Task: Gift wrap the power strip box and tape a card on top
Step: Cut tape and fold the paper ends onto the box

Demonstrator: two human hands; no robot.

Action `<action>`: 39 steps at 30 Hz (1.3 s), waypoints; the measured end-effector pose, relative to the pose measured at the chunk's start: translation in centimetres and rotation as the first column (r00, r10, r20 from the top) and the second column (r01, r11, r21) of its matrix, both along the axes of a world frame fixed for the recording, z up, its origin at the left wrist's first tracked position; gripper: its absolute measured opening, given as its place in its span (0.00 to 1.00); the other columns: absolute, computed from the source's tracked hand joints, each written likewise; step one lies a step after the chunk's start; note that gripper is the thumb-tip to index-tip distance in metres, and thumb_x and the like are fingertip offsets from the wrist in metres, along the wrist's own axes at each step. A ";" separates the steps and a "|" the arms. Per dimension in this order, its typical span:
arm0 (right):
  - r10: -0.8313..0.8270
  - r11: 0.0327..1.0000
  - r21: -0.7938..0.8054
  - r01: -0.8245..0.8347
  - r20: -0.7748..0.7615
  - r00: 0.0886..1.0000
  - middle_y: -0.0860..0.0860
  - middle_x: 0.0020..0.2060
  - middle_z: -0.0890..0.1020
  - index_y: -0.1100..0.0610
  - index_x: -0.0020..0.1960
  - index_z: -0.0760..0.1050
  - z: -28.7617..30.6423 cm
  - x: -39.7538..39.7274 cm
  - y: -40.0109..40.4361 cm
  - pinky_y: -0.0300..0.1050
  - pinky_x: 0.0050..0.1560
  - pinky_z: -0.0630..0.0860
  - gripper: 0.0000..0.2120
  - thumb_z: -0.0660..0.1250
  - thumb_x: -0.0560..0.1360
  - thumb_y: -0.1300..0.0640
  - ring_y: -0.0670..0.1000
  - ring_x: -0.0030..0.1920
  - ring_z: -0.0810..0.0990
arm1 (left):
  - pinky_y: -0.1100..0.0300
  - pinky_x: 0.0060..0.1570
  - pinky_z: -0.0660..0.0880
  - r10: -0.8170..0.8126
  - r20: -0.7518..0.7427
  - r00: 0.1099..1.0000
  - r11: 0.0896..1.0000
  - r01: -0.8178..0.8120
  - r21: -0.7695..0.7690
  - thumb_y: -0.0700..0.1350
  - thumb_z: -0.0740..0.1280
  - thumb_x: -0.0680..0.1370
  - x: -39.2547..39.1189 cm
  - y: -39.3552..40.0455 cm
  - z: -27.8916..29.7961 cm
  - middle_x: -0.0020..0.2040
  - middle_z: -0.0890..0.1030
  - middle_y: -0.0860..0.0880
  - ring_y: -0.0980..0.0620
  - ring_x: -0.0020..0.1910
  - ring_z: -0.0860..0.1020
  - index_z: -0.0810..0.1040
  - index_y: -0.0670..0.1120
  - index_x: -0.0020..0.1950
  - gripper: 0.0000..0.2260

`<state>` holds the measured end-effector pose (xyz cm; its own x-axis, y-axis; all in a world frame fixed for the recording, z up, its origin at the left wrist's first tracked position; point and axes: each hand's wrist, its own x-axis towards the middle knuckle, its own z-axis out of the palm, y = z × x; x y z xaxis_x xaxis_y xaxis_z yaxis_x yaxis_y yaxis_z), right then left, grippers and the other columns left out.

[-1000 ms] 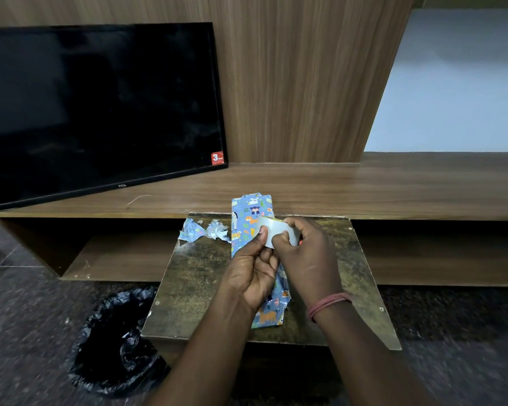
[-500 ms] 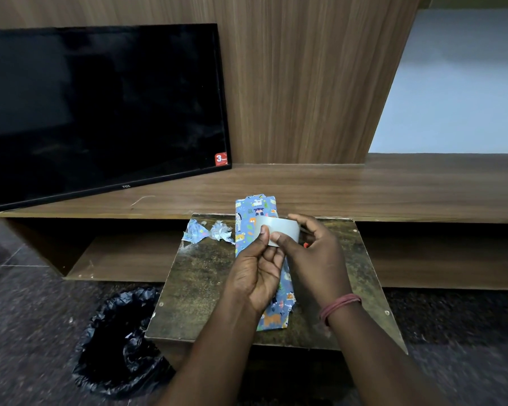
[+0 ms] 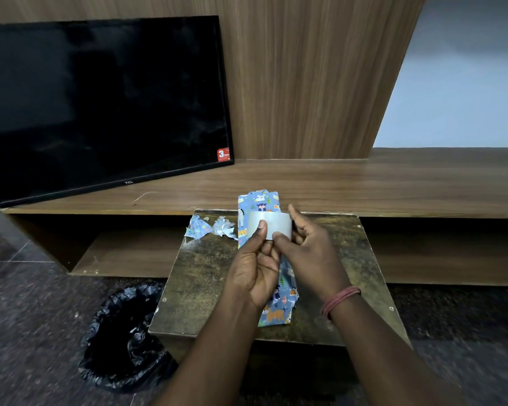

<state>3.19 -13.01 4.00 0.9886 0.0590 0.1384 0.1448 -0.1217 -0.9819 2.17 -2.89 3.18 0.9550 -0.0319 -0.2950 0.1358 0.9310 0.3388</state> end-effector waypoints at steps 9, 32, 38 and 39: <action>-0.087 0.993 -0.073 0.089 0.032 0.996 0.37 0.49 0.84 0.54 0.74 0.71 0.1 -0.2 0.3 0.49 0.59 0.81 0.31 0.71 0.71 0.57 0.42 0.53 0.84 | 0.52 0.59 0.78 0.013 -0.013 1.000 1.000 -0.013 0.017 0.39 0.69 0.73 -0.1 0.0 0.0 0.53 0.85 0.37 0.47 0.47 0.87 0.78 0.33 0.59 0.17; 0.006 0.983 -0.184 0.013 0.102 0.995 0.36 0.37 0.82 0.57 0.76 0.68 0.4 -0.2 0.1 0.34 0.41 0.76 0.26 0.66 0.79 0.63 0.35 0.36 0.78 | 0.49 0.67 0.73 0.054 -0.023 0.998 0.997 -0.053 0.054 0.48 0.67 0.76 0.5 0.1 -0.7 0.62 0.82 0.35 0.46 0.61 0.81 0.75 0.34 0.67 0.24; 0.060 0.996 -0.073 -0.055 0.074 0.995 0.26 0.36 0.81 0.56 0.69 0.75 0.1 -0.3 0.2 0.30 0.48 0.76 0.21 0.70 0.77 0.63 0.32 0.45 0.82 | 0.54 0.59 0.80 0.104 0.063 0.993 0.979 -0.113 0.167 0.54 0.65 0.75 0.5 -0.5 -1.3 0.58 0.80 0.31 0.45 0.49 0.85 0.73 0.31 0.68 0.31; 0.043 0.998 -0.051 -0.040 0.069 0.997 0.29 0.37 0.82 0.52 0.64 0.77 0.0 -0.1 0.2 0.35 0.50 0.79 0.17 0.69 0.77 0.63 0.35 0.47 0.83 | 0.54 0.57 0.81 0.115 0.064 0.991 0.977 -0.124 0.174 0.54 0.66 0.75 0.5 -0.5 -1.3 0.60 0.80 0.31 0.45 0.49 0.85 0.74 0.32 0.67 0.29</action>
